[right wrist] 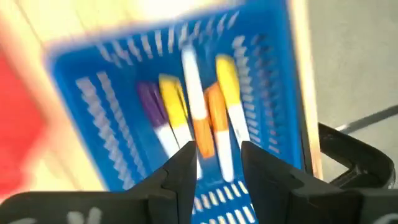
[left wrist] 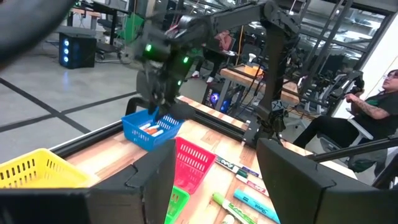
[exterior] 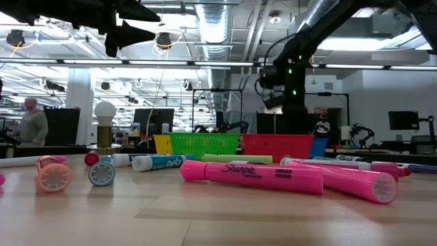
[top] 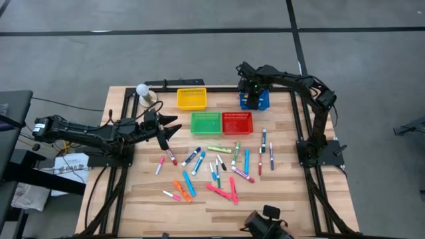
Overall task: Pick & Place Markers
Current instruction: Put the pink highlighter into the blue bin
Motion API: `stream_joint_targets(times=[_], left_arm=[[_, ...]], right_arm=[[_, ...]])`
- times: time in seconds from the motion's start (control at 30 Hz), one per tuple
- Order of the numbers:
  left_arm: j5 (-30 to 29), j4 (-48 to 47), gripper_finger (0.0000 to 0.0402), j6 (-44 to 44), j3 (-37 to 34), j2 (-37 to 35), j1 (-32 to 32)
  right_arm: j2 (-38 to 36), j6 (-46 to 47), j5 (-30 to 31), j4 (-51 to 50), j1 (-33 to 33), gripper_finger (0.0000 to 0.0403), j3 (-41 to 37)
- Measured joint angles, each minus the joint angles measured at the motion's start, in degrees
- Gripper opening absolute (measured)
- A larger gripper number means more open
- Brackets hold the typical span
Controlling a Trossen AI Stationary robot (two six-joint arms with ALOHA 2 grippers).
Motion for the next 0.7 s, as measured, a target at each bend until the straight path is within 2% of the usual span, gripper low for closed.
stream_joint_targets(times=[0.23, 0.33, 0.6, 0.7], left_arm=[[0.0, 0.0, 0.0221, -1.1, 0.0, 0.0, -0.1], [2.4, 0.0, 0.0223, -3.3, 0.0, 0.0, -0.2], [21.4, -2.4, 0.0222, -7.2, 0.0, -0.4, -0.2], [25.0, -6.4, 0.0223, -11.3, 0.0, -0.7, -0.2]], right_arm=[[-12.0, 11.0, -16.9, 4.7, -0.1, 0.0118, 1.4], [-18.5, 13.6, -23.9, 6.2, -0.1, 0.0118, 1.4], [-33.3, 17.1, -31.4, 7.7, 0.0, 0.0118, 0.4], [-38.5, 18.2, -33.1, 8.1, 0.0, 0.0118, -2.9]])
